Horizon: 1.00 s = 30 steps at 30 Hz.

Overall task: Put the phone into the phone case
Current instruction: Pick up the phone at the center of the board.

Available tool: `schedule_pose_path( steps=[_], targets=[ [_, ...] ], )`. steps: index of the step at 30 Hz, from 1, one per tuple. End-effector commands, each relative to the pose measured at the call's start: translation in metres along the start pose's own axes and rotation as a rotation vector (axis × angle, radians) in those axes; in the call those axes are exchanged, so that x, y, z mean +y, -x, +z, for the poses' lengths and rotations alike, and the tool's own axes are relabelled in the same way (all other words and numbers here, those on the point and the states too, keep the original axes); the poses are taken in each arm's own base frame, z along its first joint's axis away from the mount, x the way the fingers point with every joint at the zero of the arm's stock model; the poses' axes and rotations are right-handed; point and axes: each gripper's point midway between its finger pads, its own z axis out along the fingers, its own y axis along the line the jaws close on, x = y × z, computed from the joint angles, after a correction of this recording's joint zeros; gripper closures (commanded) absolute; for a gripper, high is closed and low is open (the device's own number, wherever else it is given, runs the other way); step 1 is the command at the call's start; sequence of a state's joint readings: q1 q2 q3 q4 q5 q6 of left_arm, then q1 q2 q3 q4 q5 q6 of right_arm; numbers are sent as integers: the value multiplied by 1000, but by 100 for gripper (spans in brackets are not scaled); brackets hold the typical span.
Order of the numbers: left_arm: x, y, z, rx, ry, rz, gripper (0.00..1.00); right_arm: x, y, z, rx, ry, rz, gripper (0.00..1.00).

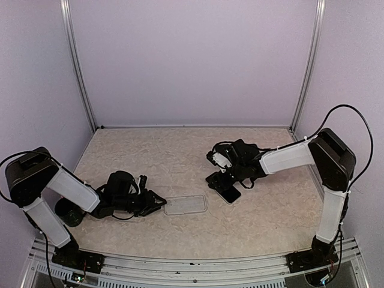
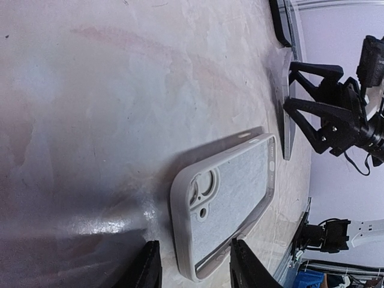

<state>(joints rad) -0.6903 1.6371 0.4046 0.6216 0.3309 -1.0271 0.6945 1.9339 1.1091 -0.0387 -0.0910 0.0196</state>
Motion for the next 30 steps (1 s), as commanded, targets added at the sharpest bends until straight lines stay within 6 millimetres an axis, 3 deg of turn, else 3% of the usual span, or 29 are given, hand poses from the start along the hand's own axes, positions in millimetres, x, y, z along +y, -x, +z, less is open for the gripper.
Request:
schedule_pose_path(
  steps=[1,9,16,24,30],
  targets=[
    [5,1,-4,-12,24,-8,60,38,44,-29,-161,122,-166,29],
    [4,2,-5,-14,21,-10,60,94,56,-45,-232,309,-397,29],
    [4,3,-5,-18,20,-13,60,131,45,-42,-204,436,-556,29],
    [1,3,-5,-16,14,-13,60,157,41,-35,-186,527,-657,29],
    [0,4,-6,-18,10,-12,60,177,27,-23,-133,590,-753,27]
  ],
)
